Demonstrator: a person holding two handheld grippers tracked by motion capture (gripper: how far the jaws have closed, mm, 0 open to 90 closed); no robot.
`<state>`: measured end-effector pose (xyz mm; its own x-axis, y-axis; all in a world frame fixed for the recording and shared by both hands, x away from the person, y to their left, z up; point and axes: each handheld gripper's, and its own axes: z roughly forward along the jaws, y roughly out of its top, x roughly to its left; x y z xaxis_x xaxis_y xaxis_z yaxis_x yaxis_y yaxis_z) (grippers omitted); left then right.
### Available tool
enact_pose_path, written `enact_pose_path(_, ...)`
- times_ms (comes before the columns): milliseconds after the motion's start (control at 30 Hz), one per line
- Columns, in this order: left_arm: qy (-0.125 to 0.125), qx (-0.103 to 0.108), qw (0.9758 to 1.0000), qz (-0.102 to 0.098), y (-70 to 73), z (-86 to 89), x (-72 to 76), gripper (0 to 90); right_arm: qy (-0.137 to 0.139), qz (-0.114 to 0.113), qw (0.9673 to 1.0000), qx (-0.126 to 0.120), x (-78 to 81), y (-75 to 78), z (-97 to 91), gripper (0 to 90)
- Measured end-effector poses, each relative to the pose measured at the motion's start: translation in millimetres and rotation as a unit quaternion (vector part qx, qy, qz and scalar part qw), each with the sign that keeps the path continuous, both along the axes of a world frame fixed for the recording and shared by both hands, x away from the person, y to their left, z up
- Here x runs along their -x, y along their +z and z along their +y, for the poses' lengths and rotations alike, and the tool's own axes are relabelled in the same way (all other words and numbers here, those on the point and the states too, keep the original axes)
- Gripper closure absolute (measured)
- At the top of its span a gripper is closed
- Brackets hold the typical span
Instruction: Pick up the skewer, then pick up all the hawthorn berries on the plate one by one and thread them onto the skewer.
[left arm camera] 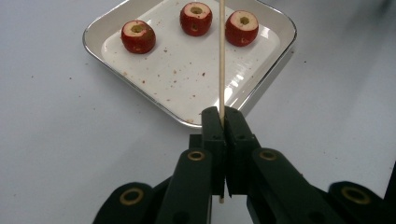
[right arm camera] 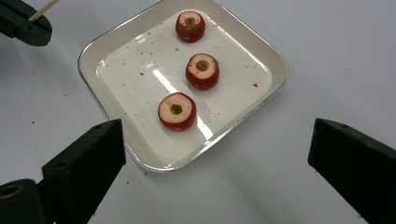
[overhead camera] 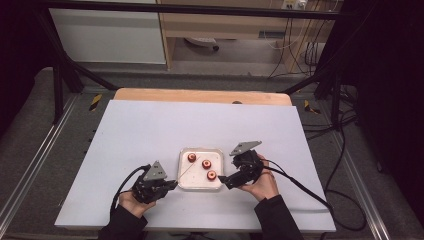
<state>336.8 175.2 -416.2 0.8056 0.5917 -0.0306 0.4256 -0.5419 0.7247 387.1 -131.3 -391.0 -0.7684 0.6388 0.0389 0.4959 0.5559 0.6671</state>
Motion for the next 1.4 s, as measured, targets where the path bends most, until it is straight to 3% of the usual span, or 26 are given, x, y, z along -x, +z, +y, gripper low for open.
enact_pose_path(467,-0.001,0.005,1.0000,0.002,-3.3,0.5,0.3,88.2,0.012,0.029,0.9985,0.045,-17.0,-3.7,32.4,8.5)
enact_pose_path(500,0.000,0.004,1.0000,0.001,-3.3,0.2,0.3,88.1,0.014,0.035,0.9975,0.060,-19.0,-4.7,37.2,10.5)
enact_pose_path(600,0.000,0.002,1.0000,0.001,-3.8,-0.2,-0.1,88.2,0.023,0.040,0.9964,0.071,-21.4,-5.6,40.8,13.8)
enact_pose_path(633,0.000,0.002,1.0000,0.000,-3.7,0.2,-0.2,88.1,0.033,0.050,0.9953,0.076,-24.5,-6.0,43.8,19.0)
enact_pose_path(733,0.002,0.004,1.0000,0.001,-3.6,1.0,-0.6,88.2,0.043,0.067,0.9941,0.074,-26.9,-6.7,46.8,25.3)
enact_pose_path(767,0.002,0.006,1.0000,0.002,-3.9,1.5,-1.2,88.2,0.049,0.086,0.9924,0.072,-29.5,-7.9,49.1,30.6)
enact_pose_path(800,0.002,0.006,1.0000,0.002,-3.9,1.5,-1.2,88.1,0.049,0.086,0.9924,0.072,-29.5,-7.9,49.1,30.6)
enact_pose_path(867,0.002,0.005,1.0000,0.003,-4.1,1.7,-1.3,88.2,0.047,0.112,0.9902,0.068,-34.0,-10.9,50.4,36.0)
enact_pose_path(1033,0.002,0.004,1.0000,0.002,-3.9,1.7,-1.0,88.1,0.053,0.109,0.9894,0.080,-36.0,-16.2,51.7,45.2)
enact_pose_path(1167,0.001,0.003,1.0000,0.003,-4.1,1.6,-1.0,88.1,0.057,0.125,0.9881,0.071,-36.8,-18.6,53.9,48.1)
enact_pose_path(1400,0.001,0.003,1.0000,0.005,-3.9,1.3,-1.5,88.2,0.072,0.132,0.9855,0.078,-39.0,-23.7,55.4,52.7)
